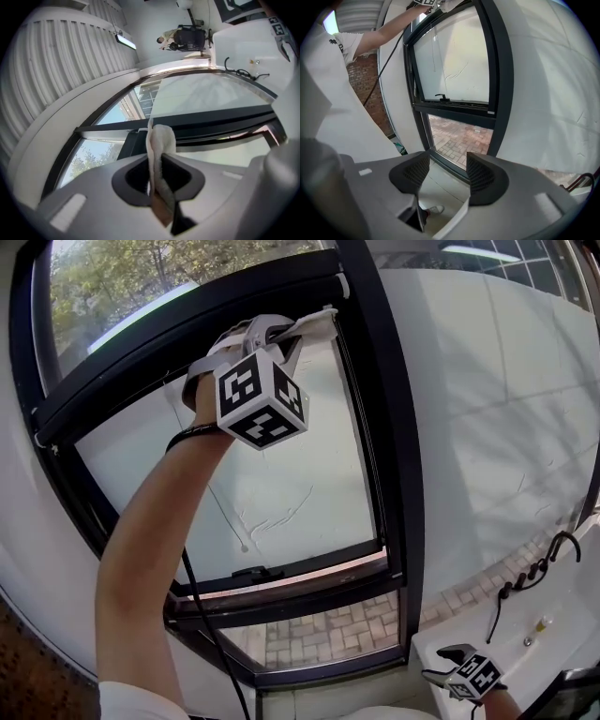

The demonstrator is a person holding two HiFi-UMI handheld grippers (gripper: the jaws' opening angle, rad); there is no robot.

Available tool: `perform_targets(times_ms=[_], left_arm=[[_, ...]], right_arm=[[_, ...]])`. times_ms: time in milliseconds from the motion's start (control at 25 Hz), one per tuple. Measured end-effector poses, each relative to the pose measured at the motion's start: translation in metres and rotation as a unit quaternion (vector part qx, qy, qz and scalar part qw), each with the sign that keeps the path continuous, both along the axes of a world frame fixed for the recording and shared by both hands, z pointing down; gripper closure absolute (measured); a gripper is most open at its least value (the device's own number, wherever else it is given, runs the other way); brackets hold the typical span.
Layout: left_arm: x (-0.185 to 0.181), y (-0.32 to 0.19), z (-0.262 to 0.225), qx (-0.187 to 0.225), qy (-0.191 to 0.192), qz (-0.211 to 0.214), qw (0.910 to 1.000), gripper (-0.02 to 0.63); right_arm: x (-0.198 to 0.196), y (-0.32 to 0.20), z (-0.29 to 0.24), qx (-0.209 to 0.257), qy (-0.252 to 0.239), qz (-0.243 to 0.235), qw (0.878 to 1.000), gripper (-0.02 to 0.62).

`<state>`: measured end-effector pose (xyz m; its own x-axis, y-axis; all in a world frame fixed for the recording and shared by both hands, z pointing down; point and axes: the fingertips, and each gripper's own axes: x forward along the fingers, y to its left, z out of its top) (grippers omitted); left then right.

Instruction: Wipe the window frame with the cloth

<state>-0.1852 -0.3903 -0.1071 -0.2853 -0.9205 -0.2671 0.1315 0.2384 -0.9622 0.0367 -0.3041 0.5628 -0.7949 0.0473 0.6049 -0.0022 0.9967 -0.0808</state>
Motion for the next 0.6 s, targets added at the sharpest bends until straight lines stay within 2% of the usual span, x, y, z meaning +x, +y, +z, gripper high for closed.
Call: perform_targets(times_ms=[280, 440, 600], left_arm=[[-0.028, 0.074, 0.025, -0.023, -0.027, -0.024, 0.9991, 0.528], [-0.064, 0.127, 0.032, -0.026, -0.032, -0.055, 0.9976, 0.528], [-0.12, 0.182, 0.037, -0.029, -0.032, -0.108, 0.9932, 0.528]], right_arm=[[-0.051, 0.03, 0.004, 0.002, 0.013, -0.068, 0.998, 0.347], [-0.087, 0.061, 0.001, 0.001, 0.019, -0.113, 0.993, 0.347], [-0.122, 0.089, -0.001, 0.003, 0.025, -0.151, 0.988, 0.347]])
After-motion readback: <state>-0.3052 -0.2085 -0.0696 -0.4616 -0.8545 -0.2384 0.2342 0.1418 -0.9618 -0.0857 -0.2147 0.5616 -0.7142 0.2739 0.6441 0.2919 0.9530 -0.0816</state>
